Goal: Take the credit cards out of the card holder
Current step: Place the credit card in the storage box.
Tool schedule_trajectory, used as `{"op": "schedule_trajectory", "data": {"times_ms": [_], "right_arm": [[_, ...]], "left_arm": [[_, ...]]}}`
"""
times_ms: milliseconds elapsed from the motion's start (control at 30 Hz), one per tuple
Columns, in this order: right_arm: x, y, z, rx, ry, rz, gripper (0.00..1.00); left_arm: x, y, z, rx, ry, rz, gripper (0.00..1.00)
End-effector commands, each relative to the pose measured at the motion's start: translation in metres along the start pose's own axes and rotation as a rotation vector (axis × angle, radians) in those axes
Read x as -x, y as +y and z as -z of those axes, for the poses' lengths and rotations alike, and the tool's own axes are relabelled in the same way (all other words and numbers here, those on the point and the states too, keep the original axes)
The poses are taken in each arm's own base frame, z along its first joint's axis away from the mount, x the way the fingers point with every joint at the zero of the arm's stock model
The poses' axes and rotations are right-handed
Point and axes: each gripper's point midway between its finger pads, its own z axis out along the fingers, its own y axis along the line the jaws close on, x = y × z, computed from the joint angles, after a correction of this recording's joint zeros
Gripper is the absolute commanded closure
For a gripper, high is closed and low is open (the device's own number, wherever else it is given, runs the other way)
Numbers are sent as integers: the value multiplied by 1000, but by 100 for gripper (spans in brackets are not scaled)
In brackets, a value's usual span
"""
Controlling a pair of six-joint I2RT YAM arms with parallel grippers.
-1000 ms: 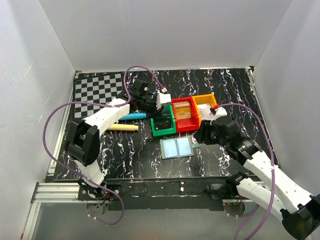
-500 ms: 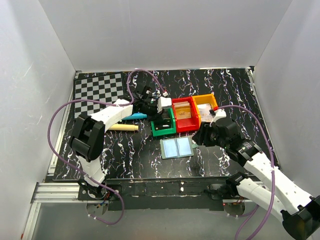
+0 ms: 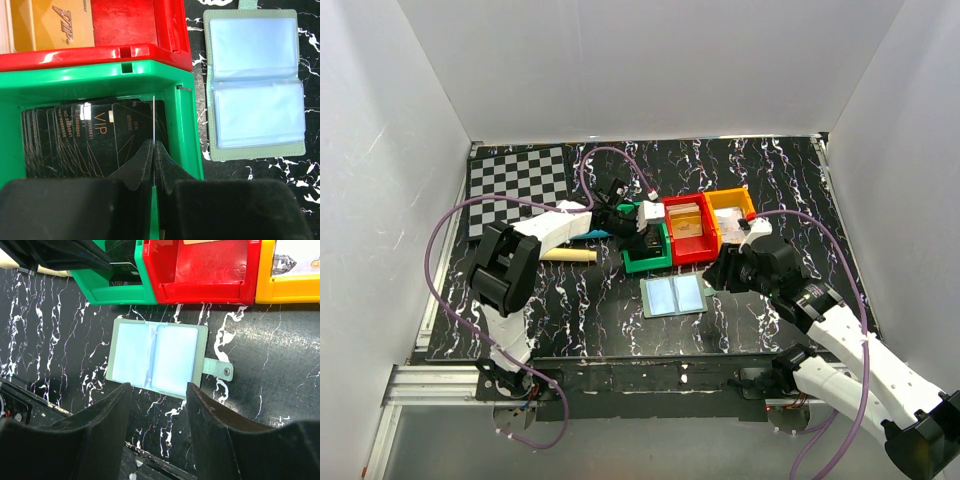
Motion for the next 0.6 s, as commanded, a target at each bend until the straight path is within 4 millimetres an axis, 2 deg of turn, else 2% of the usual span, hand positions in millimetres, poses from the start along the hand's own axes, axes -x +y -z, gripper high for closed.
{"op": "schedule_trajectory", "data": {"times_ms": [0,200,567], "right_arm": [[5,3,-2,20,-28,3,44],[5,2,-3,15,-29,5,44],[6,0,-2,6,-31,10,43]], "left_arm": [[3,-2,-3,-12,-14,-7,100],[-7,0,-7,0,17,6,100],[-14,17,-13,56,75,44,100]]}}
